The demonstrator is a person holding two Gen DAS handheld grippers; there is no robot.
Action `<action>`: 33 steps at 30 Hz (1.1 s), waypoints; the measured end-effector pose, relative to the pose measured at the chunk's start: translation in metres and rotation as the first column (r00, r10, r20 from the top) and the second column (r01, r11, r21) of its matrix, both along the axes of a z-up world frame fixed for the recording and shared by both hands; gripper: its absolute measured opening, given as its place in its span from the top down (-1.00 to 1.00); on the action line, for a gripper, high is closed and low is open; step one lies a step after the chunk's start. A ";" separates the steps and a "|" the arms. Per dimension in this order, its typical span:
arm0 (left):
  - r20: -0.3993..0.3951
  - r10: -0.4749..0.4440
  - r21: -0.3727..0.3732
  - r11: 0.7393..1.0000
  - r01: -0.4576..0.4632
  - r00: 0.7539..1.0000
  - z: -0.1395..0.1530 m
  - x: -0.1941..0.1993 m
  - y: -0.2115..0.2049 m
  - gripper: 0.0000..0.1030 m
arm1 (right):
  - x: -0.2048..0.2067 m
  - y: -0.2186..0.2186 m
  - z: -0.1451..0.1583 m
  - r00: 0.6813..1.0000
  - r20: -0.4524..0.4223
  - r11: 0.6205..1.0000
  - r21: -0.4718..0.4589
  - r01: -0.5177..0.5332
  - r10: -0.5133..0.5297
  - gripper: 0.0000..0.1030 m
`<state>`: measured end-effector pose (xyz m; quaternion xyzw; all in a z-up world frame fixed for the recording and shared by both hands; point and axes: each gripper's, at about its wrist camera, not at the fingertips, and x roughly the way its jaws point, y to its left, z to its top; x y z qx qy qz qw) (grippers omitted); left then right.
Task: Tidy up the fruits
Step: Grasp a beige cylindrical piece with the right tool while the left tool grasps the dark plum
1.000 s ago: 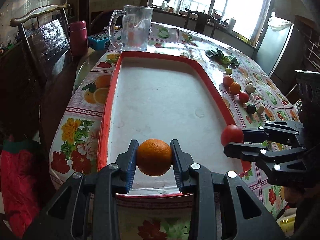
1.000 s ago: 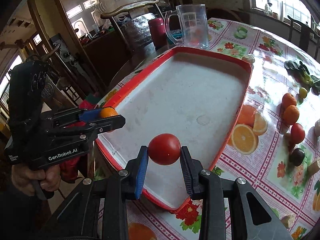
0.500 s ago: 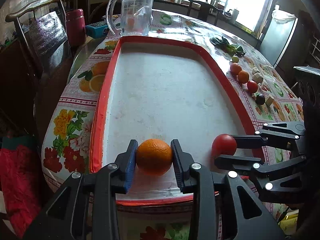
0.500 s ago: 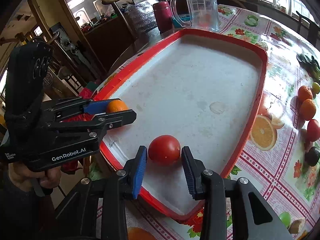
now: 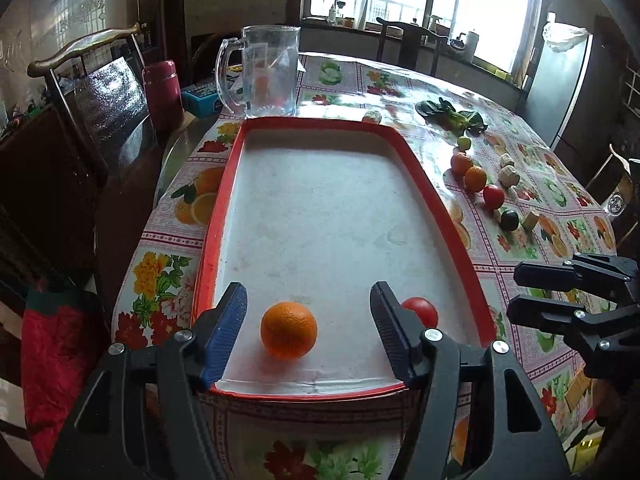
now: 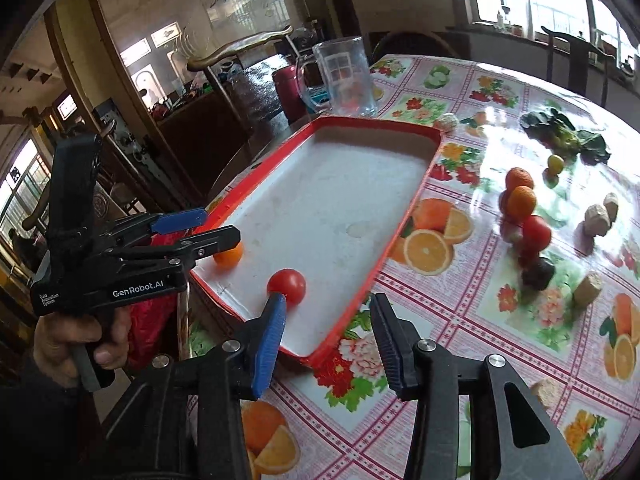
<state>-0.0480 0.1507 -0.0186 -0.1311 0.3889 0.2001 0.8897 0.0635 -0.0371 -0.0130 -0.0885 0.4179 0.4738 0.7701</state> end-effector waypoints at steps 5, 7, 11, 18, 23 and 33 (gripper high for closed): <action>0.009 -0.031 0.018 0.999 0.031 0.999 0.008 0.007 -0.018 -0.23 | 0.006 -0.034 0.005 0.997 0.010 0.997 0.020 0.081 -0.081 -0.01; 0.011 -0.045 0.021 0.999 0.045 0.999 0.010 0.010 -0.026 -0.23 | 0.009 -0.046 0.006 0.994 0.010 0.994 0.024 0.108 -0.108 -0.01; 0.009 -0.074 0.023 0.997 0.073 0.997 0.012 0.017 -0.039 -0.23 | 0.016 -0.067 0.005 0.988 0.002 0.987 0.029 0.156 -0.156 -0.01; 0.011 -0.100 0.036 0.994 0.100 0.995 0.017 0.024 -0.054 -0.23 | 0.018 -0.096 -0.003 0.978 -0.013 0.978 0.022 0.209 -0.209 -0.01; 0.012 -0.105 0.054 0.993 0.104 0.994 0.020 0.027 -0.062 -0.23 | 0.021 -0.109 -0.006 0.972 -0.020 0.972 0.023 0.233 -0.232 -0.02; -0.003 -0.135 0.070 0.988 0.135 0.991 0.020 0.034 -0.079 -0.23 | 0.023 -0.122 -0.016 0.968 -0.032 0.968 0.017 0.249 -0.249 -0.01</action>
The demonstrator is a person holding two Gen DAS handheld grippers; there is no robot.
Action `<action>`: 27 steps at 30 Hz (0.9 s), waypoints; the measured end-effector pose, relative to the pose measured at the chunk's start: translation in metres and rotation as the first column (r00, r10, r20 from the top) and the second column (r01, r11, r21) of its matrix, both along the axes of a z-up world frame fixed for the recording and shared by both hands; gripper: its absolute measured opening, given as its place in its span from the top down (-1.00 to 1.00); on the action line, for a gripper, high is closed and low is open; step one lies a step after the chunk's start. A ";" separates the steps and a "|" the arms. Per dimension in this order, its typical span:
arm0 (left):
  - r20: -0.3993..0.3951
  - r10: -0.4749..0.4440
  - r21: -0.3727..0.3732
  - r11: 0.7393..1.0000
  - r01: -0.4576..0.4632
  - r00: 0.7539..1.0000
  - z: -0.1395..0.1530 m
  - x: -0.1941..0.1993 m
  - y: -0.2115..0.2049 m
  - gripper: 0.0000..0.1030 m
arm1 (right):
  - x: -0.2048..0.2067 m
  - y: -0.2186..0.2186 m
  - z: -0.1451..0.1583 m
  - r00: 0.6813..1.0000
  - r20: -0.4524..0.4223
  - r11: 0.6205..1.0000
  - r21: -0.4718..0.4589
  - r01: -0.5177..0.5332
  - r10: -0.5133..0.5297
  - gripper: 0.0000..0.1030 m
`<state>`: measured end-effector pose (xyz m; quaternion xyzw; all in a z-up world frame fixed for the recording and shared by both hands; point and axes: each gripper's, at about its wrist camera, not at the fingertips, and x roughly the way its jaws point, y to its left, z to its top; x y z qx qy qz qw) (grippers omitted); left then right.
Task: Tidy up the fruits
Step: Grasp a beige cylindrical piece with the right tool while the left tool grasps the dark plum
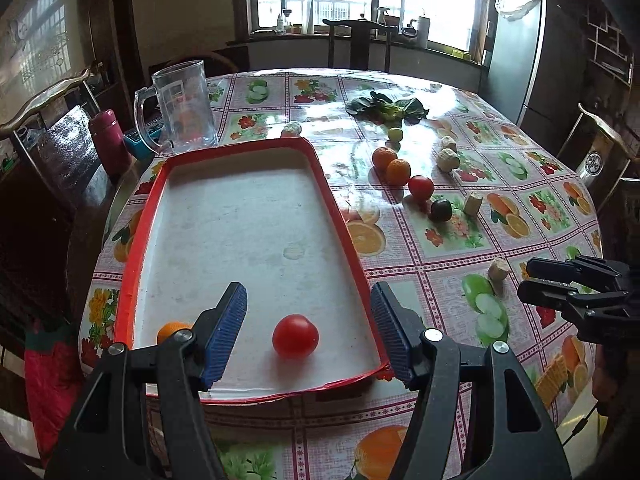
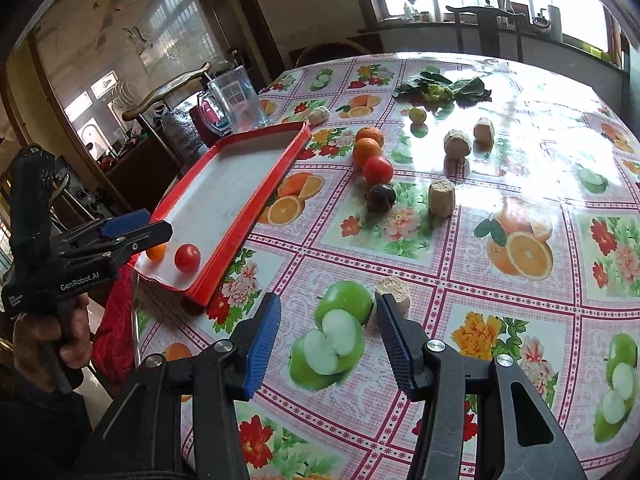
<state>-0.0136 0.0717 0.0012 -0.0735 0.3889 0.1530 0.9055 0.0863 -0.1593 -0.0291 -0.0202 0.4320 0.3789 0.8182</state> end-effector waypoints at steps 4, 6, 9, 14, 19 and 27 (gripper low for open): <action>-0.007 -0.008 0.000 1.000 0.008 1.000 -0.001 0.004 -0.004 -0.29 | 0.003 -0.006 -0.004 1.000 -0.008 1.000 0.002 0.011 -0.011 -0.02; -0.010 -0.014 -0.004 1.000 0.014 1.000 -0.002 0.007 -0.006 -0.31 | 0.005 -0.009 -0.007 1.000 -0.014 1.000 0.001 0.019 -0.019 -0.02; -0.014 -0.028 -0.017 0.999 0.028 1.000 -0.005 0.013 -0.010 -0.31 | 0.008 -0.012 -0.012 0.999 -0.022 1.000 -0.008 0.028 -0.028 -0.01; -0.028 -0.073 -0.067 0.995 0.071 0.997 -0.013 0.035 -0.022 -0.31 | 0.014 -0.016 -0.023 0.998 -0.041 0.999 -0.020 0.042 -0.042 -0.02; -0.038 -0.130 -0.110 0.986 0.126 0.991 -0.021 0.067 -0.040 -0.31 | 0.026 -0.013 -0.034 0.997 -0.046 0.997 -0.048 0.059 -0.062 0.03; -0.061 -0.175 -0.179 0.971 0.161 0.983 -0.036 0.129 -0.055 -0.31 | 0.035 0.003 -0.037 1.000 0.007 0.993 -0.114 0.016 -0.015 0.52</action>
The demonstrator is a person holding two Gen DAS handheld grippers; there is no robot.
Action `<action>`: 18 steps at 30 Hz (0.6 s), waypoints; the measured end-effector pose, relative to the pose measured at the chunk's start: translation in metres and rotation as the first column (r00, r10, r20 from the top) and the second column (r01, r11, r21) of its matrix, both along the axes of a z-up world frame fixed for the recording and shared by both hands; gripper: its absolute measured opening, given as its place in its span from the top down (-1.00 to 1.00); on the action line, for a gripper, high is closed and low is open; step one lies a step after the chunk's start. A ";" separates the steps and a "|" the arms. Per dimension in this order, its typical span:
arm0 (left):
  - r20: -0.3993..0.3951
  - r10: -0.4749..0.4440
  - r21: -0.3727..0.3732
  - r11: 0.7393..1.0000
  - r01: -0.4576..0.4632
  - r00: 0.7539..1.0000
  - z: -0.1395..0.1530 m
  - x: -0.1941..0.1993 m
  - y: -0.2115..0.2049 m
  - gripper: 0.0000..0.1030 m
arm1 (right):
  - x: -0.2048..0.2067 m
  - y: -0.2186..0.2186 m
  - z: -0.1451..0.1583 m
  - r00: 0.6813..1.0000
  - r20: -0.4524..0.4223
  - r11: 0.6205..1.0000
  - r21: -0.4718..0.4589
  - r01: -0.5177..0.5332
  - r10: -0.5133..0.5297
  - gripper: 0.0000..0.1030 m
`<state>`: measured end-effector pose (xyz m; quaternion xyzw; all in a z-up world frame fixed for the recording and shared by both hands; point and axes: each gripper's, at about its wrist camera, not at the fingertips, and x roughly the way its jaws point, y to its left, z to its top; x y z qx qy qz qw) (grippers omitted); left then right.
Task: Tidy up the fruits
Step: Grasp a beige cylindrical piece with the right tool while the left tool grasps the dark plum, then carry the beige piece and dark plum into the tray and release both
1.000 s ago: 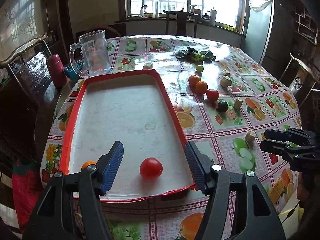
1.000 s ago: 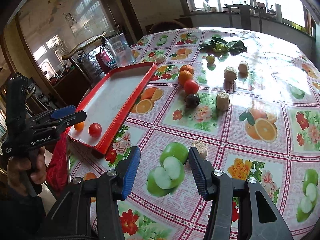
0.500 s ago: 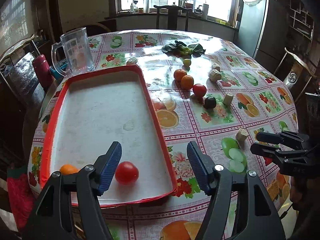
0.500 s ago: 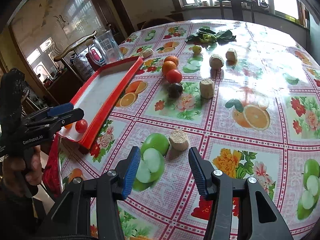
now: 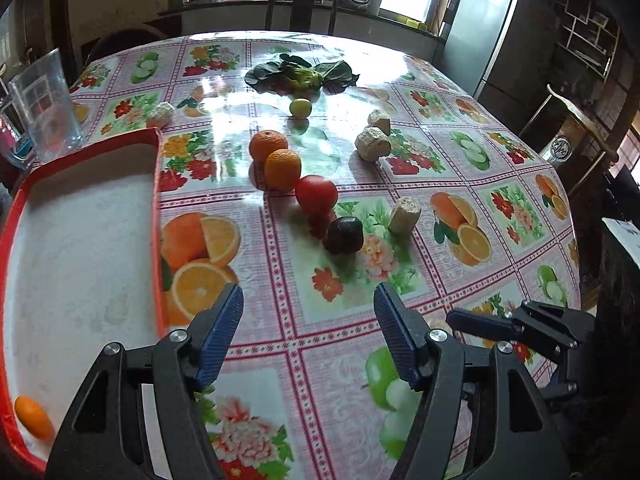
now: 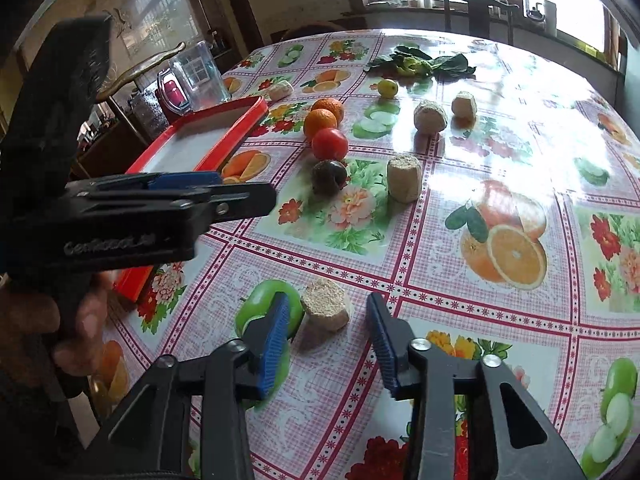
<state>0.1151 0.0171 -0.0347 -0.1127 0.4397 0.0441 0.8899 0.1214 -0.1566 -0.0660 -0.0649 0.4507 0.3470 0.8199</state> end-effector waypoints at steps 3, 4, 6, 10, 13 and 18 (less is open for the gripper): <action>-0.022 -0.007 -0.017 1.000 0.006 1.000 -0.008 0.023 -0.003 -0.31 | 0.002 -0.006 0.001 1.000 -0.012 1.000 0.016 -0.003 0.003 0.52; -0.030 -0.010 -0.022 1.000 0.009 1.000 -0.011 0.030 -0.004 -0.31 | 0.002 -0.010 0.002 1.000 -0.011 1.000 0.019 0.002 -0.002 0.52; -0.037 -0.015 -0.029 0.999 0.014 0.999 -0.016 0.042 -0.007 -0.30 | 0.002 -0.017 0.004 1.000 -0.011 1.000 0.025 0.013 -0.012 0.52; -0.027 -0.026 0.010 1.000 0.027 0.999 -0.022 0.056 -0.013 -0.10 | 0.005 -0.028 0.008 0.999 -0.017 0.998 0.042 0.050 -0.050 0.52; -0.022 -0.046 0.043 0.998 0.047 0.999 -0.021 0.054 -0.016 0.44 | 0.006 -0.034 0.011 0.997 -0.022 0.996 0.057 0.073 -0.072 0.52; -0.013 -0.054 0.034 0.998 0.054 0.998 -0.017 0.040 -0.014 0.59 | 0.005 -0.035 0.018 0.997 -0.013 0.994 0.068 0.080 -0.079 0.52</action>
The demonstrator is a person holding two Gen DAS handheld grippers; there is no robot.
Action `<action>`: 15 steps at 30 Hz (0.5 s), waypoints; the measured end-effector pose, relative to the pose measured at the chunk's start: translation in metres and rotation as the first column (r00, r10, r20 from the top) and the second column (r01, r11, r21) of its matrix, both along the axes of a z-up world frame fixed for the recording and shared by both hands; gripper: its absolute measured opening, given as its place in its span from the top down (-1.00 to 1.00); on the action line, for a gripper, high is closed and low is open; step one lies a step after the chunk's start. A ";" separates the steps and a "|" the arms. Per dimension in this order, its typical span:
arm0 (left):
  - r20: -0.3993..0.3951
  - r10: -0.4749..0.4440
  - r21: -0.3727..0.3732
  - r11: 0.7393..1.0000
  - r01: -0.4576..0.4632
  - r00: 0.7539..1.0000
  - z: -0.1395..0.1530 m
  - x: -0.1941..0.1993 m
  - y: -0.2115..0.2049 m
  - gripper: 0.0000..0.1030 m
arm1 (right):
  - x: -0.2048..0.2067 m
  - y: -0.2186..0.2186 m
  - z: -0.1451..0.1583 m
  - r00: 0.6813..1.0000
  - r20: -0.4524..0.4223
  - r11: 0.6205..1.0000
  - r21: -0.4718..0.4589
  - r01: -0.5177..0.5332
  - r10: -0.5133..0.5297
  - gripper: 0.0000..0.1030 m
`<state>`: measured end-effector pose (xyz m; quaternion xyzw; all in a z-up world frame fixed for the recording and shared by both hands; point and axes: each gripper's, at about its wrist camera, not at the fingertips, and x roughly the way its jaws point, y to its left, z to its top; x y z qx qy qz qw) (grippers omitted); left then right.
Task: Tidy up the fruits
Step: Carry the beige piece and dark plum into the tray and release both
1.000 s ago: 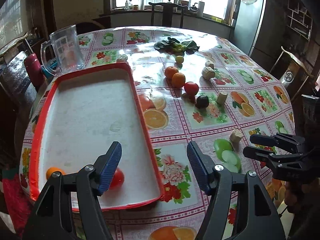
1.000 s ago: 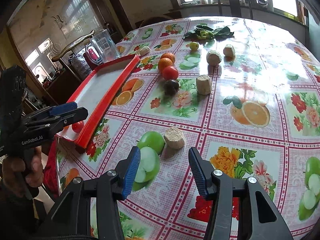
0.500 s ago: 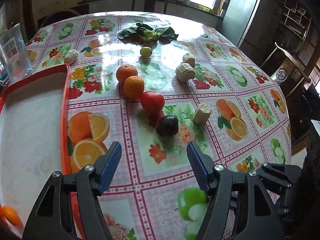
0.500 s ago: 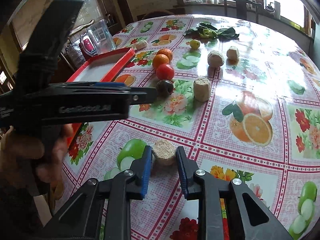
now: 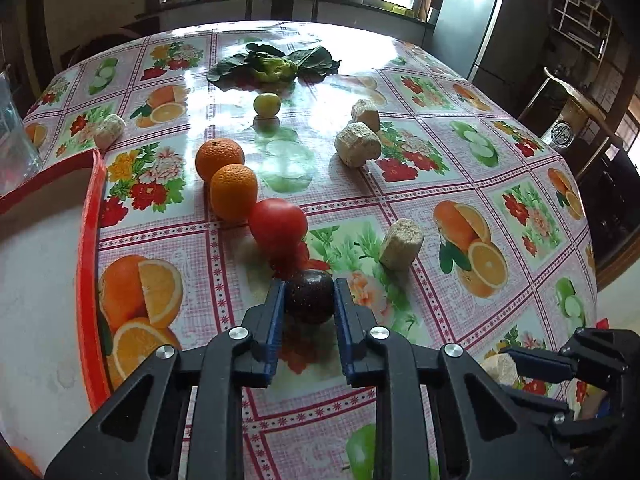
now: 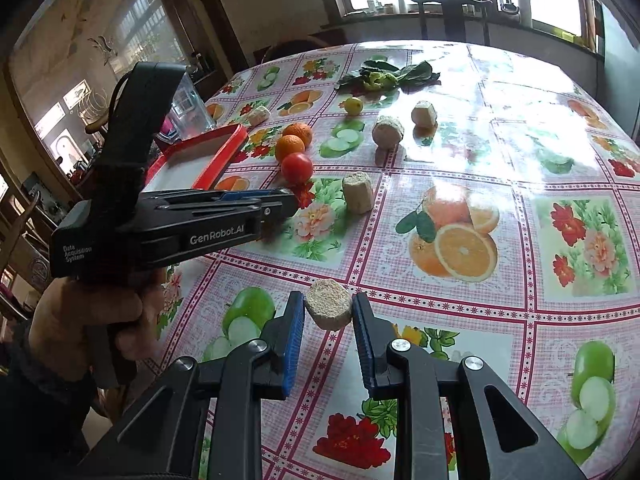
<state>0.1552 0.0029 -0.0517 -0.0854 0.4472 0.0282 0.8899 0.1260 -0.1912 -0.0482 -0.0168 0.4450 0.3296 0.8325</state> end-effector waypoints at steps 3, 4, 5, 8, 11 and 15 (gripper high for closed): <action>0.015 0.005 -0.012 1.000 -0.005 1.000 0.005 -0.015 0.003 0.59 | -0.005 0.002 0.006 1.000 0.013 1.000 0.003 -0.005 0.005 0.52; 0.024 0.008 -0.014 1.000 -0.008 1.000 0.008 -0.021 0.005 0.59 | -0.007 0.003 0.008 1.000 0.018 1.000 0.003 -0.008 0.008 0.52; 0.032 0.010 -0.016 1.000 -0.010 0.999 0.010 -0.026 0.007 0.59 | -0.008 0.005 0.009 1.000 0.023 1.000 0.002 -0.010 0.010 0.52; 0.056 0.020 -0.026 0.999 -0.019 0.998 0.019 -0.044 0.013 0.59 | -0.014 0.011 0.015 0.999 0.036 1.000 0.001 -0.020 0.020 0.52; 0.078 0.034 -0.024 0.999 -0.032 0.996 0.025 -0.060 0.020 0.59 | -0.021 0.018 0.019 0.998 0.045 0.999 -0.001 -0.033 0.033 0.52; 0.094 0.072 0.001 0.997 -0.072 0.993 0.030 -0.079 0.031 0.59 | -0.029 0.030 0.023 0.997 0.054 0.998 -0.003 -0.056 0.057 0.52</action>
